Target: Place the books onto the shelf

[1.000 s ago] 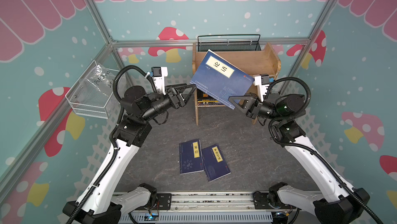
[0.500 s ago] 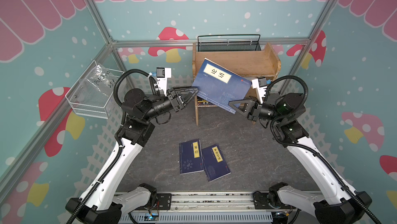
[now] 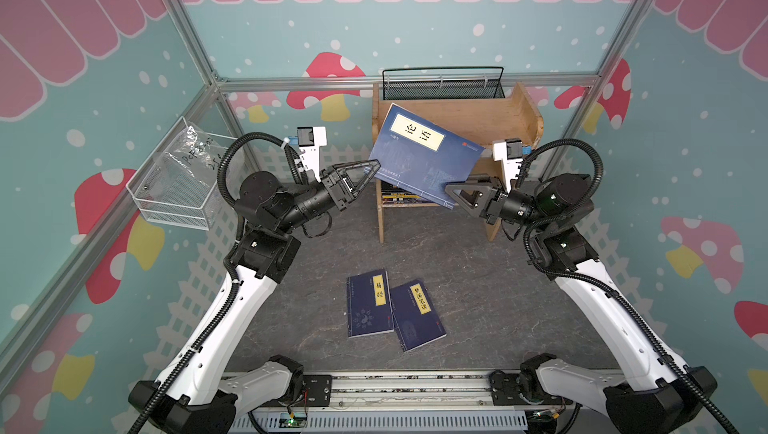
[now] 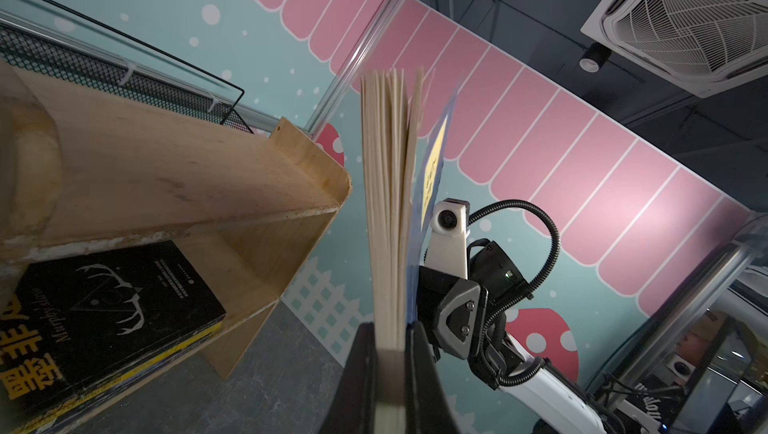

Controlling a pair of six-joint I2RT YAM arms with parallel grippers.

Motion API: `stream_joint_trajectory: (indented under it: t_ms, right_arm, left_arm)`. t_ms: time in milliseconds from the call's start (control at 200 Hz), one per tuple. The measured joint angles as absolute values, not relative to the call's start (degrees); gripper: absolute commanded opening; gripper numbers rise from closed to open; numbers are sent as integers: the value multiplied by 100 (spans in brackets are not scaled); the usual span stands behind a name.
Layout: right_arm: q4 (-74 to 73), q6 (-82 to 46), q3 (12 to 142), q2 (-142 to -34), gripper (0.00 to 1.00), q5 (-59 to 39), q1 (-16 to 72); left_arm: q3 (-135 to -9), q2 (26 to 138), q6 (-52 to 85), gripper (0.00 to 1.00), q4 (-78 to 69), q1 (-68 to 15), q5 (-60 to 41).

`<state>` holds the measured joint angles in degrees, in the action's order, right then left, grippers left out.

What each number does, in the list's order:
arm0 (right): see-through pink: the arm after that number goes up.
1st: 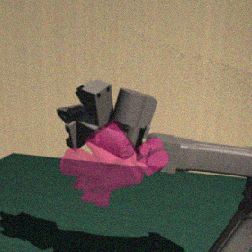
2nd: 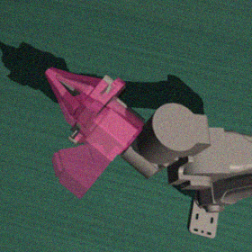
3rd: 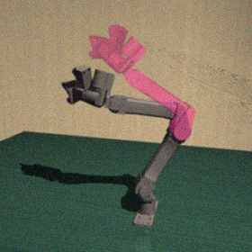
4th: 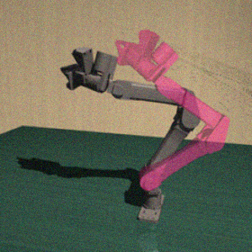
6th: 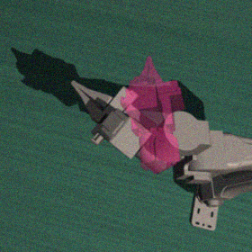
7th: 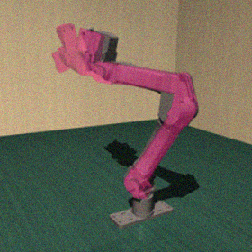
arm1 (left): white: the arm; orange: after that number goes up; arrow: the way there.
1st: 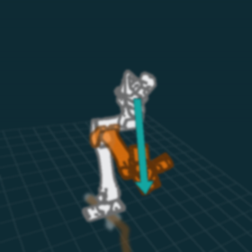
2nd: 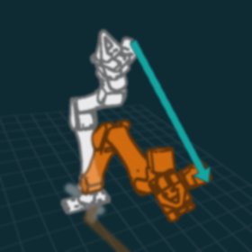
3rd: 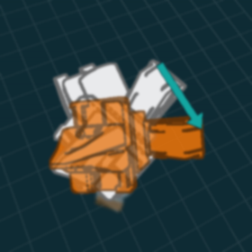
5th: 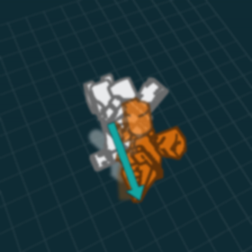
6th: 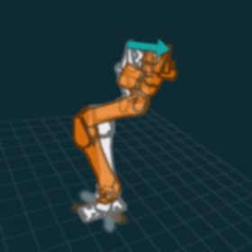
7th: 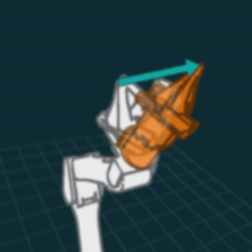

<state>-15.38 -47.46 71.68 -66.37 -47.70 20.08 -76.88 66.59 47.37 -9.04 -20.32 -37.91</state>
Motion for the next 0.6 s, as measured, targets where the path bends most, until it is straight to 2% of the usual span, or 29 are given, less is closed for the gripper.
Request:
stream_joint_trajectory:
  t_ms: [90,285,420,600]
  right_arm:
    - [-1393,-4355,7172,-6495,69,-3911,2010]
    - [-1291,-3553,7096,-6005,70,-2058,1992]
    - [-1317,-3041,7113,-6029,70,-1490,1992]
    - [-1286,-2364,7367,-6569,69,-1175,1992]
  left_arm:
    - [-7708,6836,4995,0,-1192,-2032,-3347]
    - [-8283,7686,5548,0,-1535,-2029,-2458]
    - [-8954,8388,5885,0,-1566,-2056,-2130]
    - [-9507,8840,5966,0,-1116,-2163,-1815]
